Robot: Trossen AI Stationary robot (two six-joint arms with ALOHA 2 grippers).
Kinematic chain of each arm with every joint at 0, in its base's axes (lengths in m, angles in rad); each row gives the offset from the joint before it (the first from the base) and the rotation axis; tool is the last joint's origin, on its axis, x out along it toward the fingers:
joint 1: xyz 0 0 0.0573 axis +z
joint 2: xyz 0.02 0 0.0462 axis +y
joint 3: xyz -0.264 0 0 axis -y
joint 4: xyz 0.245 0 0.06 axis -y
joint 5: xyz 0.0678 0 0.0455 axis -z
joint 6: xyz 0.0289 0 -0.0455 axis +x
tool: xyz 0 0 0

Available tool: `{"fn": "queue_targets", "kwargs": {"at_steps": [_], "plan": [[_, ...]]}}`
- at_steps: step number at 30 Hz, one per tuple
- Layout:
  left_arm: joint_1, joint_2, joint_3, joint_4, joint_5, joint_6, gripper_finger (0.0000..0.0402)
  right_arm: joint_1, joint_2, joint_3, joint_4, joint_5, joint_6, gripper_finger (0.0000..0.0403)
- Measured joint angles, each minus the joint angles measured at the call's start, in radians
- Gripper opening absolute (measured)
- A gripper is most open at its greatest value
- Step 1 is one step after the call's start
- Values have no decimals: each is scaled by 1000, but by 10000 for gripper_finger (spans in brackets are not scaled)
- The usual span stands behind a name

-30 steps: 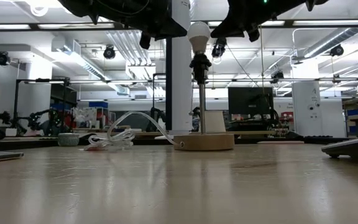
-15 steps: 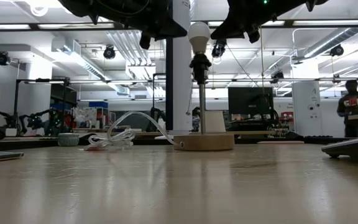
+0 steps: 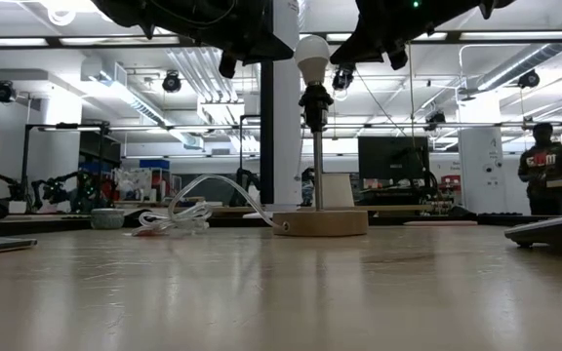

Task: Screw lightbulb
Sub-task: Insert the lightbulb into the lamp

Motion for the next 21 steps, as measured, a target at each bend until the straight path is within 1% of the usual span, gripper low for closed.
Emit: {"fn": "queue_targets", "kwargs": {"at_steps": [16, 21], "plan": [[7, 5, 0, 3, 0, 2, 0, 0, -7, 0, -24, 11, 10, 0], [8, 5, 0, 1, 1, 2, 0, 0, -14, 0, -27, 60, 5, 0]]}}
